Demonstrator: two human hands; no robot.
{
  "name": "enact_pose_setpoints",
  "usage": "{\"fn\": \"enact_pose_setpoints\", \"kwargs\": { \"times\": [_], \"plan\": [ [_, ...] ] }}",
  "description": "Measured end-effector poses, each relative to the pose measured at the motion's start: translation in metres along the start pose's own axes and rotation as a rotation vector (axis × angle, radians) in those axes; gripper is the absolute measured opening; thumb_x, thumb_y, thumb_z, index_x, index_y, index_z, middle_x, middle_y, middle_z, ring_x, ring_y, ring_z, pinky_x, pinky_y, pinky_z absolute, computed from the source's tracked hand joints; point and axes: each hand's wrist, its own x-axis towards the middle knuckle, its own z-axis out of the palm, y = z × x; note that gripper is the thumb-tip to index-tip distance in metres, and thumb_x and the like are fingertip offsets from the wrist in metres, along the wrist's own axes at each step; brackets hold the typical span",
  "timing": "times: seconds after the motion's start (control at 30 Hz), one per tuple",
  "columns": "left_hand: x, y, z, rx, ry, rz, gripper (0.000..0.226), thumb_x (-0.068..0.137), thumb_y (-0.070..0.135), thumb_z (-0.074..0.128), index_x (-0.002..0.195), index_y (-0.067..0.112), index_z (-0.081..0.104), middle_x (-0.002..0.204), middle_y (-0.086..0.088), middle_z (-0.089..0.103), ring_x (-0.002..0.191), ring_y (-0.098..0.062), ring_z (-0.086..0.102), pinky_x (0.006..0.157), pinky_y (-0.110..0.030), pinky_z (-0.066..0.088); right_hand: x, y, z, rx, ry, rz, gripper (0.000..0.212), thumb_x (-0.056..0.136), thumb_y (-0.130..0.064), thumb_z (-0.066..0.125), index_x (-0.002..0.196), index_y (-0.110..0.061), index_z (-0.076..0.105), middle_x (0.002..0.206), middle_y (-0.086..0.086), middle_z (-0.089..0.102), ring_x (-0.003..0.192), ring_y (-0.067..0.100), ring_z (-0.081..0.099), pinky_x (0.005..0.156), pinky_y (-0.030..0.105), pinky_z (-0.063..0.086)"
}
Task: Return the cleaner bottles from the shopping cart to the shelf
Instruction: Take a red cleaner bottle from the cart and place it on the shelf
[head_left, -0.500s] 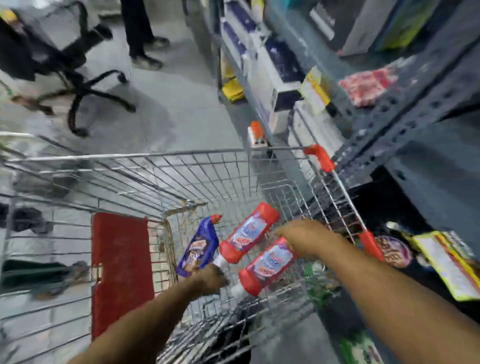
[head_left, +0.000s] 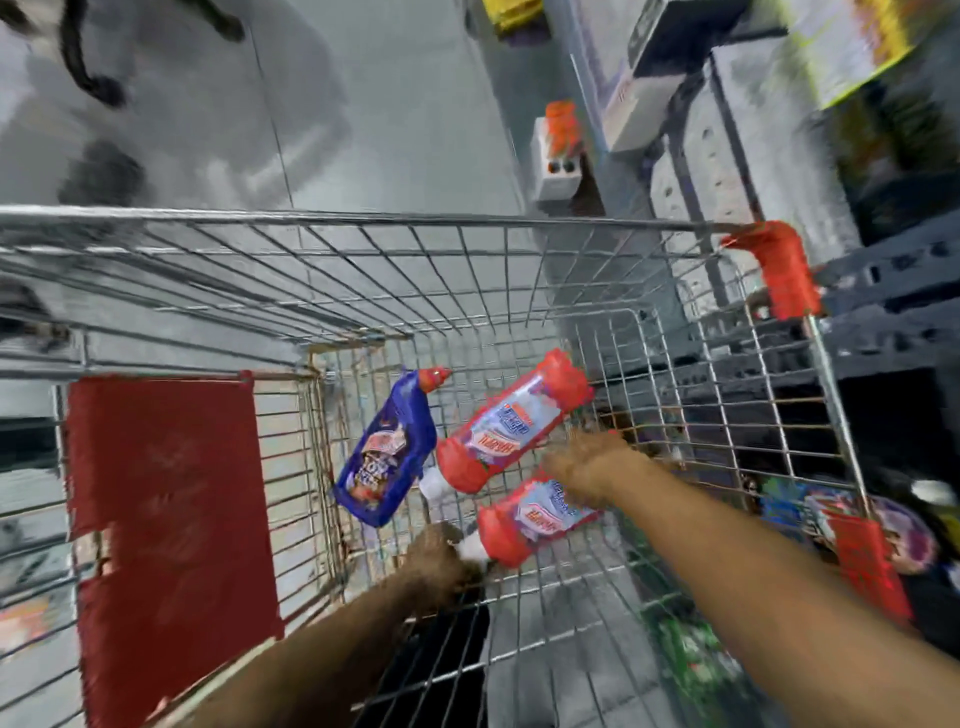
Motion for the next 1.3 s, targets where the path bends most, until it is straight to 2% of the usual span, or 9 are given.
{"fn": "enact_pose_setpoints", "kwargs": {
  "times": [0.1,0.23,0.4,0.5,0.6,0.77,0.93,1.1,1.3],
  "plan": [
    [0.0,0.0,0.002,-0.053,-0.047,-0.021,0.043,0.069,0.031,0.072,0.1,0.003,0.065,0.097,-0.02,0.071,0.082,-0.022,0.064,0.077,-0.042,0.055,0.009,-0.002,0.004,0.073,-0.043,0.041,0.036,0.082,-0.012,0.054,0.117,-0.008,0.058,0.125,0.019,0.061,0.111,0.035,0.059,0.094,0.039,0.049],
    [-0.001,-0.008,-0.002,-0.415,-0.088,-0.112,0.031,0.077,0.009,0.073,0.098,0.009,0.052,0.08,-0.01,0.062,0.056,-0.012,0.057,0.047,-0.024,0.044,0.015,-0.007,0.012,0.118,-0.157,0.007,0.046,0.071,-0.006,0.072,0.113,-0.014,0.055,0.118,0.008,0.056,0.106,0.028,0.058,0.092,0.041,0.05],
    [-0.016,-0.017,-0.011,-0.843,-0.13,-0.103,0.055,0.066,-0.002,0.079,0.113,0.005,0.051,0.106,-0.024,0.064,0.085,-0.032,0.065,0.07,-0.037,0.053,0.0,0.004,0.015,0.318,-0.098,0.026,0.038,0.07,-0.014,0.074,0.102,-0.025,0.058,0.105,0.0,0.06,0.093,0.017,0.057,0.083,0.033,0.05],
    [-0.03,-0.009,-0.009,-0.856,-0.266,0.018,0.04,0.071,0.007,0.078,0.108,0.009,0.065,0.103,-0.01,0.074,0.087,-0.02,0.071,0.068,-0.024,0.056,-0.023,0.011,0.001,0.496,0.003,0.032,0.037,0.071,-0.024,0.076,0.101,-0.031,0.056,0.1,-0.008,0.056,0.091,0.015,0.056,0.08,0.033,0.05],
    [-0.038,0.024,-0.013,-0.823,-0.201,0.122,0.035,0.076,0.018,0.075,0.109,0.017,0.066,0.105,0.002,0.075,0.085,-0.011,0.071,0.064,-0.018,0.056,-0.047,0.012,-0.018,0.734,0.123,0.016,0.043,0.072,-0.022,0.078,0.11,-0.028,0.058,0.095,-0.019,0.056,0.085,0.001,0.055,0.065,0.015,0.04],
    [-0.049,0.094,-0.059,-0.851,0.062,0.351,0.011,0.08,0.012,0.07,0.091,0.013,0.07,0.082,-0.002,0.076,0.075,-0.016,0.07,0.064,-0.02,0.056,-0.092,0.003,-0.047,1.143,0.375,0.012,0.068,0.07,-0.007,0.08,0.13,-0.007,0.051,0.124,-0.002,0.055,0.112,0.009,0.053,0.091,0.018,0.044],
    [-0.102,0.169,-0.1,-0.848,0.062,0.605,0.014,0.083,0.002,0.063,0.086,0.014,0.071,0.078,0.002,0.077,0.069,-0.009,0.071,0.059,-0.018,0.056,-0.157,-0.01,-0.068,1.441,0.685,-0.11,0.031,0.076,0.0,0.072,0.097,-0.02,0.063,0.11,0.01,0.069,0.094,0.017,0.065,0.07,0.017,0.056],
    [-0.169,0.216,-0.111,-0.637,0.09,0.804,0.02,0.083,0.007,0.065,0.099,-0.005,0.064,0.072,0.003,0.074,0.066,-0.01,0.067,0.061,-0.022,0.057,-0.221,-0.026,-0.061,1.588,0.919,-0.188,0.03,0.08,0.002,0.067,0.108,-0.007,0.062,0.113,0.013,0.067,0.094,0.02,0.067,0.08,0.033,0.059],
    [-0.268,0.236,-0.062,-0.475,0.039,0.971,0.018,0.079,0.009,0.068,0.096,0.002,0.067,0.075,-0.002,0.077,0.069,-0.017,0.071,0.063,-0.029,0.06,-0.313,-0.07,0.003,1.667,1.198,-0.308,0.033,0.08,0.003,0.066,0.108,-0.014,0.064,0.089,-0.006,0.076,0.083,0.005,0.071,0.067,0.02,0.056]
  ]
}}
